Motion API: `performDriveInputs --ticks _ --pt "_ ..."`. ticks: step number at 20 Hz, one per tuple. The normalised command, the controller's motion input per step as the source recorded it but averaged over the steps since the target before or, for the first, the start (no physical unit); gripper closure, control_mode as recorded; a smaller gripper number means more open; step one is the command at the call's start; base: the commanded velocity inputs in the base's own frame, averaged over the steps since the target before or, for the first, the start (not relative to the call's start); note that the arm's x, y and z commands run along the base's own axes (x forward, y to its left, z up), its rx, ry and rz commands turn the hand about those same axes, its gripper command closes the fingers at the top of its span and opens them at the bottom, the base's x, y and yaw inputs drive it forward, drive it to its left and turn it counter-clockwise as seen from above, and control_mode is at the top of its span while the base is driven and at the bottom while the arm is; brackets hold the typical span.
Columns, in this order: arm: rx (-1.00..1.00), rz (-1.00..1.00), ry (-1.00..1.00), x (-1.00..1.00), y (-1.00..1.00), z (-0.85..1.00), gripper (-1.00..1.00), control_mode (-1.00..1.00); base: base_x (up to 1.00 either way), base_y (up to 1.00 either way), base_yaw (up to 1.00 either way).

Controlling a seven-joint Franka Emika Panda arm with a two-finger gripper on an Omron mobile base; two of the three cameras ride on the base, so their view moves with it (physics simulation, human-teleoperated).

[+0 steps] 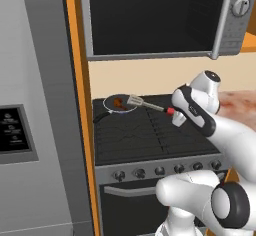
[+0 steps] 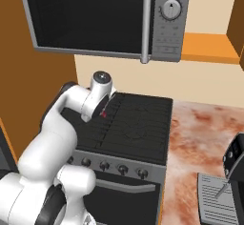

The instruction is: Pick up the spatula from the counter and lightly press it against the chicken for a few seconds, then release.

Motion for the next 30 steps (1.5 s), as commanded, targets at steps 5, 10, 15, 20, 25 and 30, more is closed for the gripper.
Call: performDriveInputs --ticks 5,10,15,20,25,30 --pt "-0.02 0.00 -0.01 0.05 0.00 -0.01 1.00 -1.00 0.00 0.00 0.00" --pt "0.00 0.00 0.00 0.20 0.00 -0.08 1.00 -1.00 0.00 0.00 0.00" --pt "0.00 0.00 0.00 0.25 0.00 -0.10 1.00 -1.00 0.00 0.00 0.00" --pt "-0.01 0.00 0.00 0.25 -0.01 -0.03 1.00 -1.00 0.00 0.00 0.00" --pt "-0.04 0.00 0.00 0.20 0.00 -0.05 1.00 -1.00 0.00 0.00 0.00" --pt "-0.06 0.00 0.00 0.20 0.00 -0.05 1.00 -1.00 0.00 0.00 0.00"
